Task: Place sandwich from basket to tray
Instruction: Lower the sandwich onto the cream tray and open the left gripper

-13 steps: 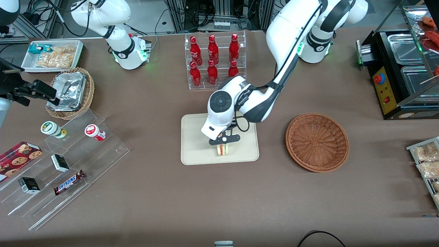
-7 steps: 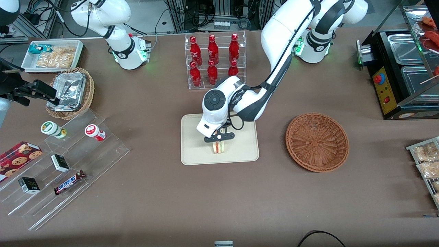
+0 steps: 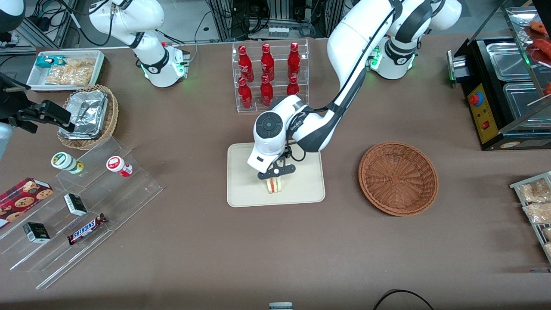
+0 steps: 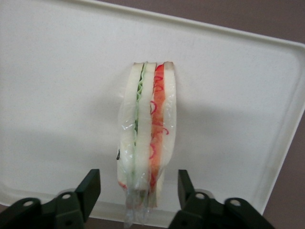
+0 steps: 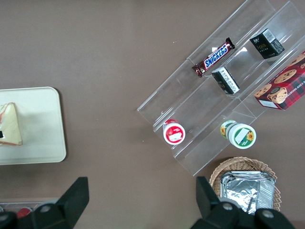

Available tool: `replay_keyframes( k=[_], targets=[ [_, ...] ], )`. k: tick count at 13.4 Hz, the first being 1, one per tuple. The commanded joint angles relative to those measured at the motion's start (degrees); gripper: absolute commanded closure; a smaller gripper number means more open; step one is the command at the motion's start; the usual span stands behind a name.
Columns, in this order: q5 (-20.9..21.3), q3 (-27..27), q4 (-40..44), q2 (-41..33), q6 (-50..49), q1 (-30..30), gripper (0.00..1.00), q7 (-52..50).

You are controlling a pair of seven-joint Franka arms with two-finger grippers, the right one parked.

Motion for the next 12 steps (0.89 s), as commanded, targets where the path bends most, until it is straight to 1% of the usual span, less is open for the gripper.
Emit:
replay_keyframes(
  k=[1, 2, 3, 4, 6, 7, 8, 9, 10, 12],
  targets=[
    [0.19, 0.97, 0.26, -3.57, -2.28, -0.13, 0.0, -1.03],
    [0.27, 1.06, 0.26, -4.45, -4.21, 0.31, 0.0, -0.94],
    [0.28, 0.97, 0.17, -5.07, -5.18, 2.14, 0.0, -0.07],
    [0.28, 0.88, 0.09, -6.21, -6.24, 3.2, 0.0, 2.63],
    [0.28, 0.88, 0.17, -7.53, -11.4, 4.87, 0.0, 10.79],
    [0.28, 0.97, -0.26, -8.41, -13.26, 5.23, 0.0, 12.49],
    [0.36, 1.06, -2.44, -10.33, -14.06, 5.49, 0.0, 12.94],
    [0.36, 1.06, -4.64, -12.44, -14.16, 7.24, 0.0, 12.94],
    [0.54, 1.14, -5.01, -13.07, -15.2, 8.47, 0.0, 12.16],
    [0.63, 3.59, -5.36, -14.81, -19.32, 9.27, 0.0, 11.28]
  ],
)
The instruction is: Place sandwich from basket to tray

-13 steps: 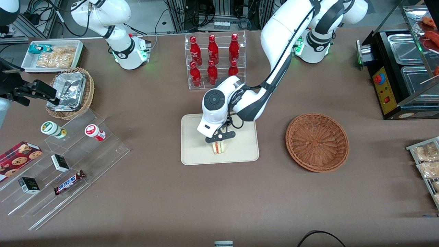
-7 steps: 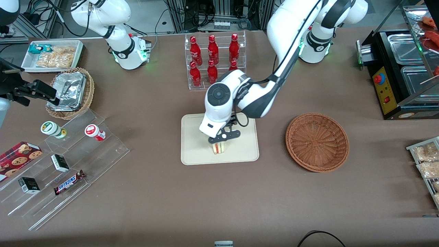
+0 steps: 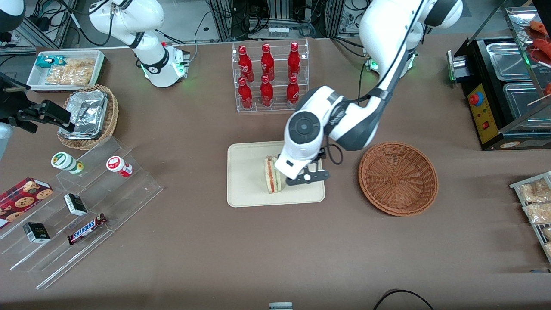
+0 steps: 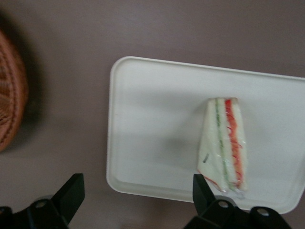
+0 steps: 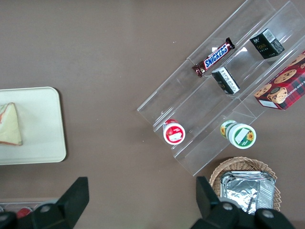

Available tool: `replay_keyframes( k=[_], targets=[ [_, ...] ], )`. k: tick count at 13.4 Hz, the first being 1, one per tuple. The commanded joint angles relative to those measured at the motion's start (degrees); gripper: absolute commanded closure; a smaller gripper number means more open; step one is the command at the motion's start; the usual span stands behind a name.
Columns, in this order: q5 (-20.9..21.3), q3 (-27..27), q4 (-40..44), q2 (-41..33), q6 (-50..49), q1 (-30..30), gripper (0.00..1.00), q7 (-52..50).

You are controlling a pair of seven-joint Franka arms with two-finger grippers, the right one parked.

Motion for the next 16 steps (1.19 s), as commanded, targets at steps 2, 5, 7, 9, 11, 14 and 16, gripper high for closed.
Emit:
replay_keyframes(
  k=[2, 5, 7, 9, 11, 14, 16],
  targets=[
    [0.24, 4.08, -5.07, -5.41, -3.85, 1.75, 0.0, 0.19],
    [0.24, 4.27, -8.93, -8.13, -3.67, 4.56, 0.0, 3.95],
    [0.32, 4.27, -10.43, -9.98, -4.19, 6.67, 0.0, 6.51],
    [0.32, 4.27, -13.5, -13.22, -4.29, 8.95, 0.0, 10.2],
    [0.67, 4.18, -15.87, -16.21, -4.37, 11.93, 0.0, 10.83],
    [3.48, -6.16, -19.57, -21.31, -4.46, 23.69, 0.0, 14.85],
    [3.66, -9.08, -21.68, -24.39, -4.55, 27.84, 0.0, 16.8]
  ],
)
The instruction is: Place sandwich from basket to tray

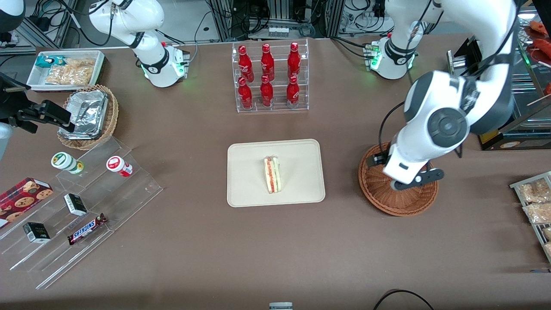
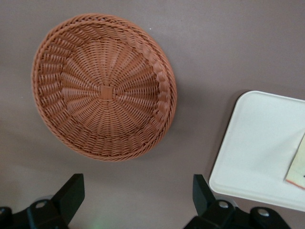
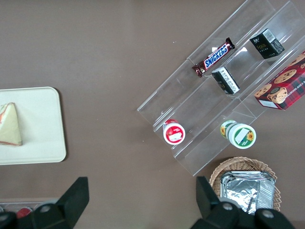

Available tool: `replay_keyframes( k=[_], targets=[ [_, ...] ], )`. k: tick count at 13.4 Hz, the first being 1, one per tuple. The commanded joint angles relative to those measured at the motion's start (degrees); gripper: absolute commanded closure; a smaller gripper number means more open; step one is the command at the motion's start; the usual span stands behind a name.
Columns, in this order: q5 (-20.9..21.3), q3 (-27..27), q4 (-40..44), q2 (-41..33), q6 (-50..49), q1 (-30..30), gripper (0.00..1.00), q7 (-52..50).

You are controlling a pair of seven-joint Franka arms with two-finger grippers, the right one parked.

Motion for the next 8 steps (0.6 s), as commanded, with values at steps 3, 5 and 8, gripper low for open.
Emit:
replay_keyframes(
  k=[3, 5, 8],
  targets=[
    [0.85, -5.73, -4.11, -7.66, -4.92, 8.64, 0.0, 12.28],
    [0.76, -5.73, -4.02, -9.95, -7.47, 10.4, 0.0, 17.48],
    [0.76, -4.59, -3.84, -11.97, -9.15, 10.94, 0.0, 23.55]
  ],
)
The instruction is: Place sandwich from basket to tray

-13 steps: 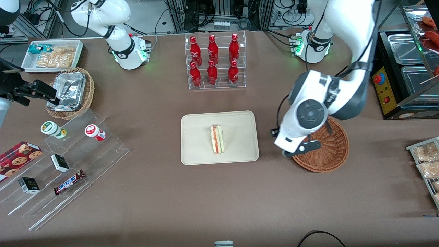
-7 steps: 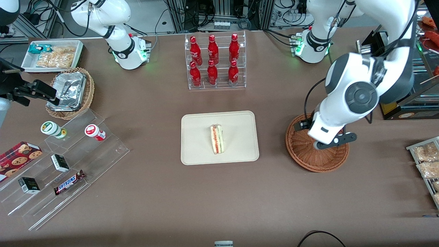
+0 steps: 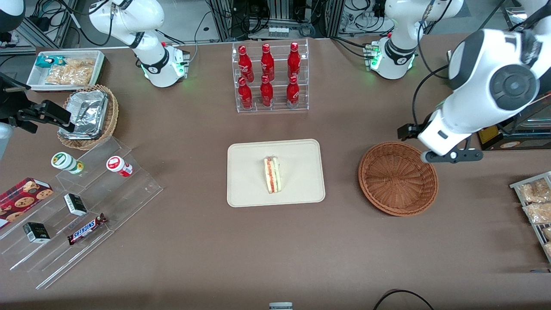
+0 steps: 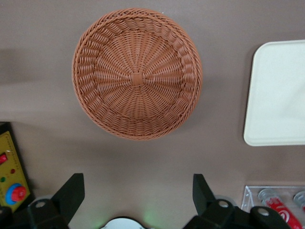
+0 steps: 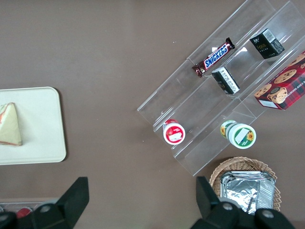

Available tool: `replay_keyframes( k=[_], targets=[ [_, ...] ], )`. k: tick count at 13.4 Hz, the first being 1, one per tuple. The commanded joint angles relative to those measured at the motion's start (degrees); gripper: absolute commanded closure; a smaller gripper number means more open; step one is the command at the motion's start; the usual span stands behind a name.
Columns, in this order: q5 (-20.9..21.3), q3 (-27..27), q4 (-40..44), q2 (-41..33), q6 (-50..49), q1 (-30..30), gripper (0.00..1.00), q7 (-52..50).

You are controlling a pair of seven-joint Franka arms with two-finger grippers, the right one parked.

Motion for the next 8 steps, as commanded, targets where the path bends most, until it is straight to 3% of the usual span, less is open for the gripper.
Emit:
replay_keyframes(
  k=[1, 8],
  targets=[
    [0.49, 1.39, -1.13, -3.23, -1.15, 0.71, 0.0, 4.9],
    [-0.03, 8.26, 5.8, -3.42, -4.14, 0.36, 0.0, 10.11]
  ],
)
